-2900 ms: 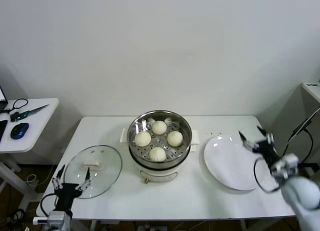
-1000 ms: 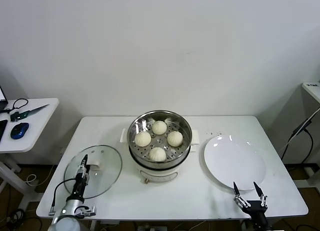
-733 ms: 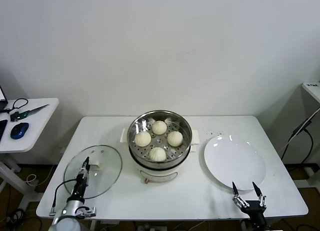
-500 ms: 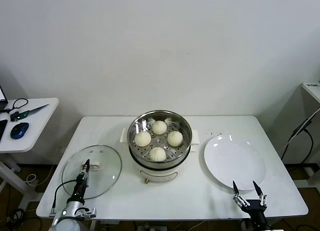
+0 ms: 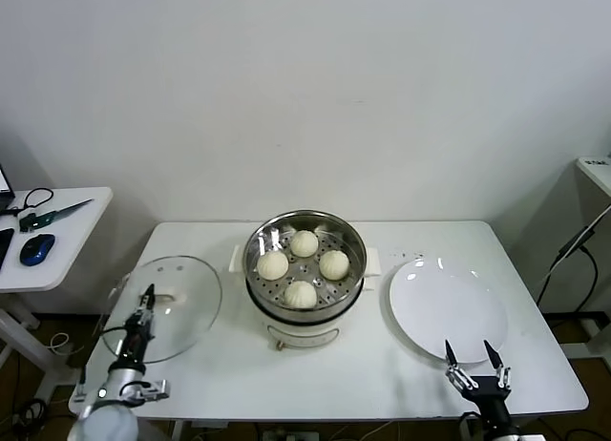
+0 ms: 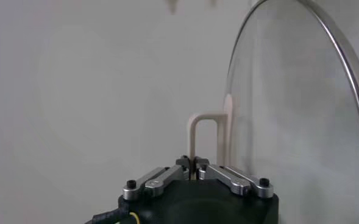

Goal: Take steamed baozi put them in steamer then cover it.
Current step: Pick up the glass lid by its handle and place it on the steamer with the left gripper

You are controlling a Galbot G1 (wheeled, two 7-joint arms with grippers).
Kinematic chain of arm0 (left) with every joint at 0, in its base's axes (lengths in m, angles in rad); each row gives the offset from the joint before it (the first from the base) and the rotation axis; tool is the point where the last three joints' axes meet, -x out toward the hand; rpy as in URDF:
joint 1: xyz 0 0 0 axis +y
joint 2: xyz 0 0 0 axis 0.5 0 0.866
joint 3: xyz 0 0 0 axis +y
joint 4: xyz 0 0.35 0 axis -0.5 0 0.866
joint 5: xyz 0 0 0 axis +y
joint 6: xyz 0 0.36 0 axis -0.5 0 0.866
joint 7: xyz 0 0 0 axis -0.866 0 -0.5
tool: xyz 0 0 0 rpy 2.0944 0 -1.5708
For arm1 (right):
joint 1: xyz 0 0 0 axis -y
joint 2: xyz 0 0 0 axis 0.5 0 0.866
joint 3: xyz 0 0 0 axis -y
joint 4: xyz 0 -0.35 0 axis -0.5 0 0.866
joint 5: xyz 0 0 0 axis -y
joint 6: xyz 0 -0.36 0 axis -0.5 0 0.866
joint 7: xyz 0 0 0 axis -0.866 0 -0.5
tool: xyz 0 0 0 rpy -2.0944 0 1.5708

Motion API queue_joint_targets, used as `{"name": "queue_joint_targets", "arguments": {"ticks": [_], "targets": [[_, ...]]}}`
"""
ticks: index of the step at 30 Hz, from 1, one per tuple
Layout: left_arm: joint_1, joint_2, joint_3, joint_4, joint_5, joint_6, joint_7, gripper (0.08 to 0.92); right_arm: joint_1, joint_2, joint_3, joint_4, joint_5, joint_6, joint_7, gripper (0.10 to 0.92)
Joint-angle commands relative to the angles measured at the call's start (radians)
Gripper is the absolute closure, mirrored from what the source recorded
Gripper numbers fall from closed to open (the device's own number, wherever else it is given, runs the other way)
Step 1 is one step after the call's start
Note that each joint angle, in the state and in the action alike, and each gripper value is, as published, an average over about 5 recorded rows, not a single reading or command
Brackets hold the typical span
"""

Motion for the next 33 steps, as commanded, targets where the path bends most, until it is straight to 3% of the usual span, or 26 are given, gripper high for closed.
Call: {"name": "queue_joint_targets", "arguments": {"ticks": [1,7,12,19,24,33], "targets": [[0.033,0.072,0.002,-0.162,-0.132,0.059,0.094,0.867,-0.003,0.001,0.000,0.008,-0.006,0.004,0.004,0.203],[0.068,0.196,0.001,-0.329,-0.184,0.211,0.271,0.867,-0.006,0.001,0.001,0.010,-0.011,0.011,0.006,0.203],[0.050,0.263,0.022,-0.450,-0.235,0.322,0.369,0.867,-0.002,0.000,-0.002,0.011,-0.016,0.015,0.008,0.203],[-0.077,0.299,0.211,-0.586,-0.244,0.476,0.478,0.867,0.005,0.003,-0.006,0.012,-0.032,0.016,0.011,0.203],[-0.189,0.252,0.404,-0.623,-0.150,0.559,0.560,0.867,0.011,0.006,-0.010,0.010,-0.036,0.017,0.013,0.203],[-0.295,0.006,0.660,-0.546,0.096,0.611,0.606,0.867,0.020,0.011,-0.014,0.004,-0.037,0.019,0.014,0.203]]}}
